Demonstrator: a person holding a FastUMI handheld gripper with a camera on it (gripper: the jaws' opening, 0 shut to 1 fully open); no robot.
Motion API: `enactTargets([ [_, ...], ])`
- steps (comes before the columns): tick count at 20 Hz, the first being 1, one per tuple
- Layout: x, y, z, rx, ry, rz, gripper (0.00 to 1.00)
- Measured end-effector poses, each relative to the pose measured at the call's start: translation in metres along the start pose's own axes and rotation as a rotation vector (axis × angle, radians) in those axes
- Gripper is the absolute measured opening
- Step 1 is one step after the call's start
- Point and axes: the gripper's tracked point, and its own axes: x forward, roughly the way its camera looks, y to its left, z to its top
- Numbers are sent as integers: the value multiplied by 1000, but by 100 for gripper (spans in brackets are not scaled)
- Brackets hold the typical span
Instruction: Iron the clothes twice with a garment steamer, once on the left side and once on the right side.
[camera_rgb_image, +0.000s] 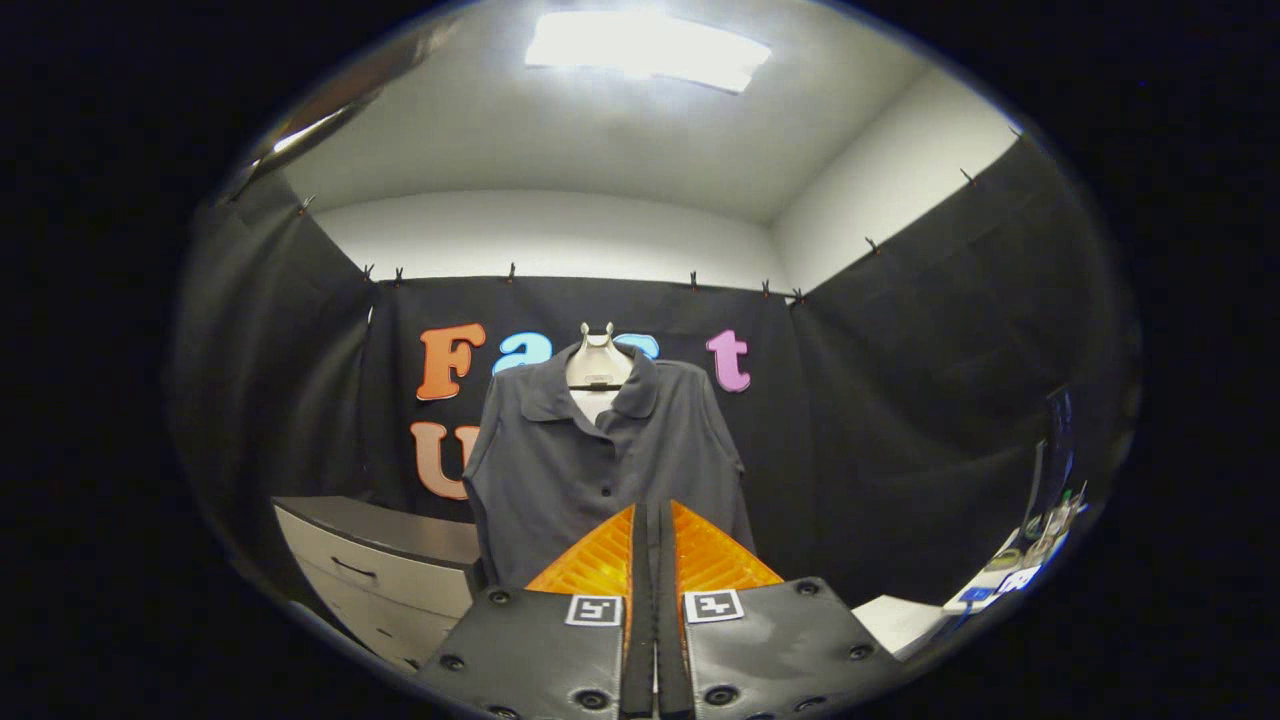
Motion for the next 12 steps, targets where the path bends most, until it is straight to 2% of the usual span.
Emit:
enactTargets([
  [5,1,1,5,22,-21,-3,9],
  [8,4,2,-23,-17,30,-4,9],
  [12,4,20,-39,-15,70,43,9],
])
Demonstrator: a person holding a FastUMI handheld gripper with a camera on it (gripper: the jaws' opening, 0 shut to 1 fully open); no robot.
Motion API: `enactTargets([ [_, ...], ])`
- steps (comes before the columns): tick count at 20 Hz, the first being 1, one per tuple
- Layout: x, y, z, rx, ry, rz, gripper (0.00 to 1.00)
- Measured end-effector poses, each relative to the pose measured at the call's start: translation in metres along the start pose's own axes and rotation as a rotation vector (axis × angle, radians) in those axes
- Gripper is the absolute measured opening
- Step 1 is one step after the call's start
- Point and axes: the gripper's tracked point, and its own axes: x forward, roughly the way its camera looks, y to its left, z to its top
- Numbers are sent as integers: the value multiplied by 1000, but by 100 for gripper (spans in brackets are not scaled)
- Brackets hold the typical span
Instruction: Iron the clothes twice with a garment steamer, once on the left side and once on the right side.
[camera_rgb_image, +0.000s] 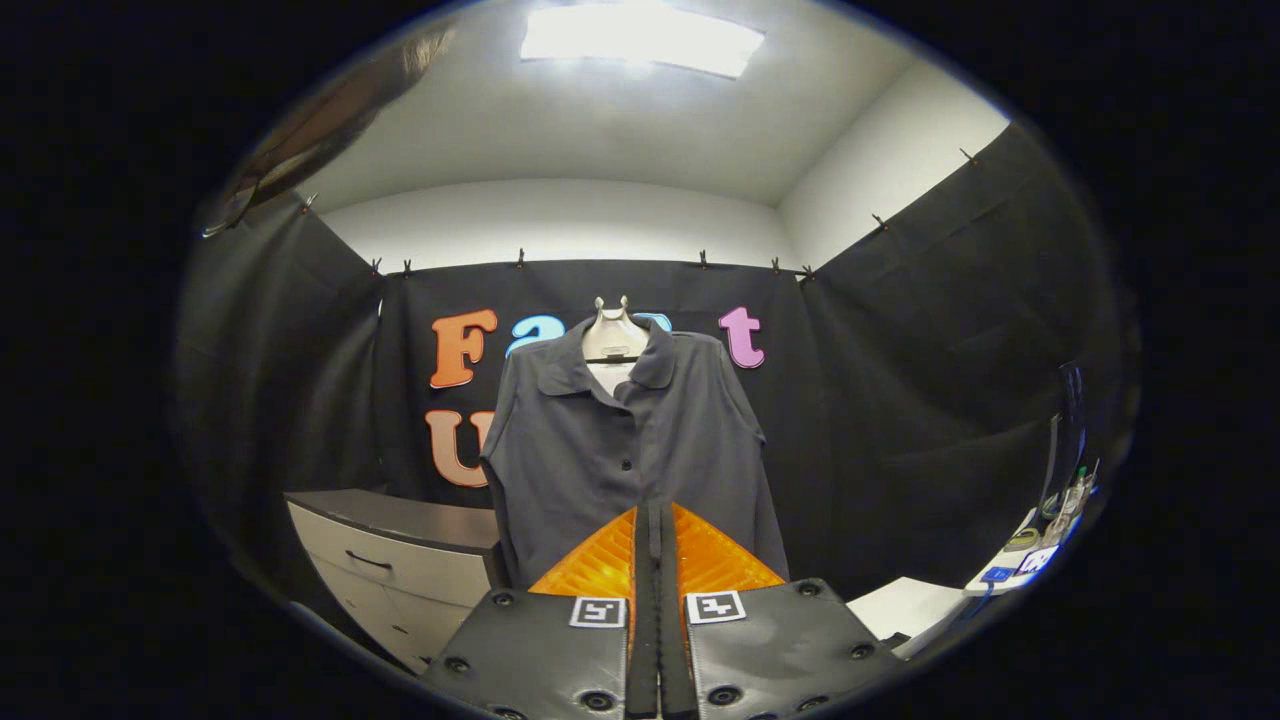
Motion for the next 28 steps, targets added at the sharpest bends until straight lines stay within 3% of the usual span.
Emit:
enactTargets([
  [28,5,24,-12,-11,44,42,9],
])
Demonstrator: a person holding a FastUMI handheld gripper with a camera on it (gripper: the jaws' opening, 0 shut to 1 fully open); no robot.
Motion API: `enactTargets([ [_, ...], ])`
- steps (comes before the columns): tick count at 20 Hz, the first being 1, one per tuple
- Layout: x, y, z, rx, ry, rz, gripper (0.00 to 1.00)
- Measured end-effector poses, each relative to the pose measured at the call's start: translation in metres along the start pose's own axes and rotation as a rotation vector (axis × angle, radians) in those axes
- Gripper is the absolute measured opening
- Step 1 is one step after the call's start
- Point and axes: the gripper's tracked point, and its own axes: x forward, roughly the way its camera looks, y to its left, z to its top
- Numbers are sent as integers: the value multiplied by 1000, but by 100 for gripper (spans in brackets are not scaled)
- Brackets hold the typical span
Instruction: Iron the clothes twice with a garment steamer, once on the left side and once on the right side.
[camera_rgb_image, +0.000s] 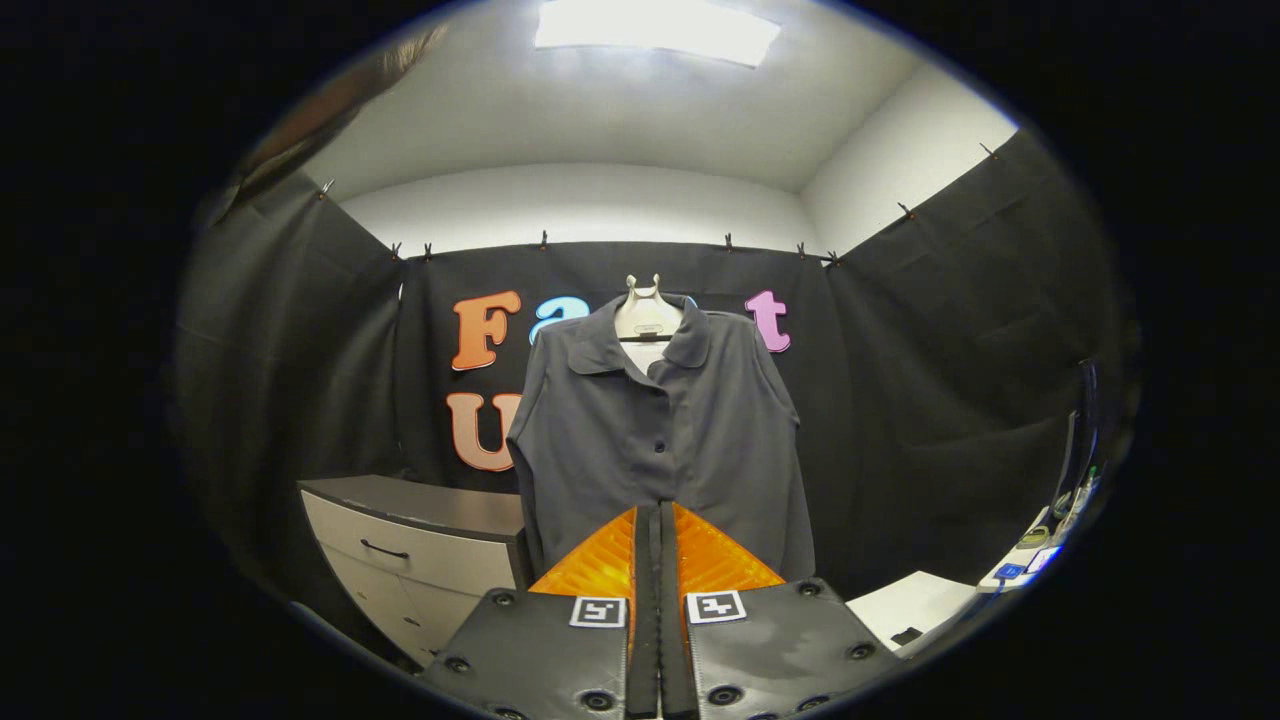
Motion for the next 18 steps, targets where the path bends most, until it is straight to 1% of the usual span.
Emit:
enactTargets([
  [18,2,2,-5,-10,15,-1,9],
])
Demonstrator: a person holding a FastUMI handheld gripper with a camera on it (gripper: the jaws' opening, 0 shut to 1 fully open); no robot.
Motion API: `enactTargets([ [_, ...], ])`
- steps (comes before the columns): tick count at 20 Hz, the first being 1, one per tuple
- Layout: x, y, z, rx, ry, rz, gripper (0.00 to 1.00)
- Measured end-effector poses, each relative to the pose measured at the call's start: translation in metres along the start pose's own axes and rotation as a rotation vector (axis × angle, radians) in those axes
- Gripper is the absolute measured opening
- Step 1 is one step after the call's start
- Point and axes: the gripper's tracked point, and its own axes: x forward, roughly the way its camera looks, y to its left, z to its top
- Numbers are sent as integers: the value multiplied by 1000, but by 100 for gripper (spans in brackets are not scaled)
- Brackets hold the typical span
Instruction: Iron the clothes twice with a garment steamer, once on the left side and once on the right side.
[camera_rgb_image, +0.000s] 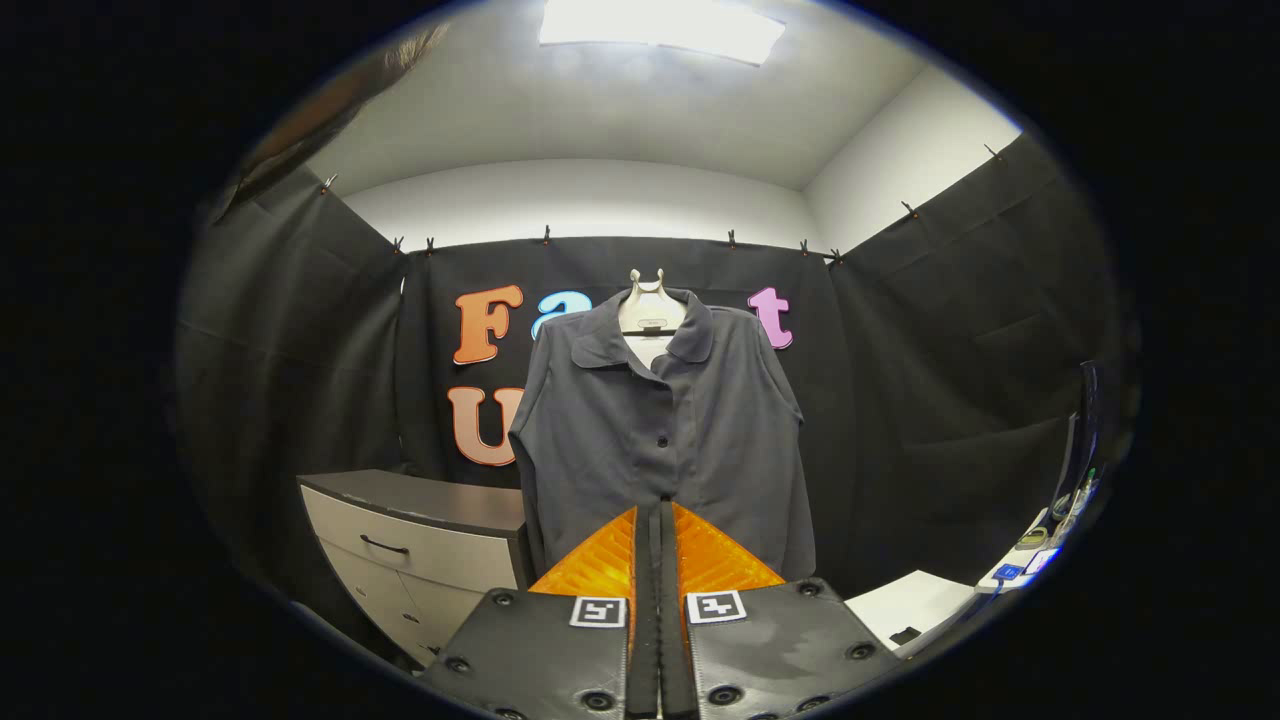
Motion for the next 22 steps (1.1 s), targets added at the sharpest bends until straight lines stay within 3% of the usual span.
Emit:
enactTargets([
  [22,18,5,-8,-4,13,12,9],
])
